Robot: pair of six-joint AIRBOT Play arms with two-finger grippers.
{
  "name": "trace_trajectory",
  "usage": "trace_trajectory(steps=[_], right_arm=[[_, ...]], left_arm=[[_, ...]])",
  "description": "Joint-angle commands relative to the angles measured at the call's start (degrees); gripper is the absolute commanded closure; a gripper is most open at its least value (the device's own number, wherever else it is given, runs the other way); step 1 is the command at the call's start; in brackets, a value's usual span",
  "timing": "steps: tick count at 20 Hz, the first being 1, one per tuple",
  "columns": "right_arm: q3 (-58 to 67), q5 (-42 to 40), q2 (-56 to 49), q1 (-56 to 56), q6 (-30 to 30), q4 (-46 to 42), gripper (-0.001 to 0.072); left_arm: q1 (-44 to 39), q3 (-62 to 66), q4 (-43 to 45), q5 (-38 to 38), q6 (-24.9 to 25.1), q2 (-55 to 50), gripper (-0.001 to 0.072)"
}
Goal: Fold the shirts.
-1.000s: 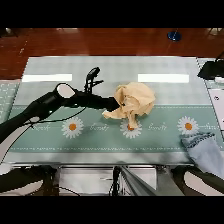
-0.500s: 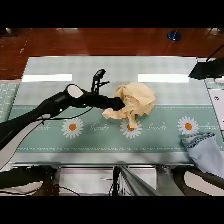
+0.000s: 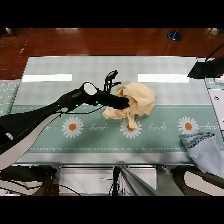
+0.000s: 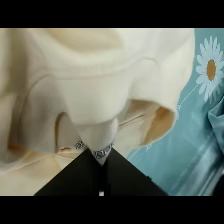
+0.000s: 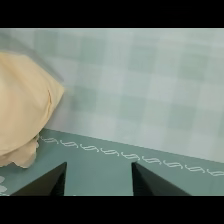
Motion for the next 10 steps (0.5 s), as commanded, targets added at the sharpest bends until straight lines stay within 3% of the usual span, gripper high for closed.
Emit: trace_trajectory(steps=[1, 5, 6, 10], right_arm=[[0.00, -0.46, -0.13, -0.07, 0.02, -0.26, 0.0231], [-0.94, -0.24, -1.99, -0.07, -0.85, 0.02, 0.0226], [-1.73, -0.26, -2.84, -0.07, -0.98, 0.22, 0.0180], [-7.21, -0.28, -6.82, 0.07, -4.50, 9.51, 0.0136]], left_arm=[[1.81, 1.53, 0.07, -8.35, -0.09, -0.68, 0.0683], [5.14, 1.92, 0.09, -14.38, 1.40, 2.47, 0.0684], [5.86, 1.92, 0.09, -14.80, 1.40, 3.72, 0.0684], [7.96, 1.92, 0.09, -15.19, 1.33, 6.69, 0.0684]])
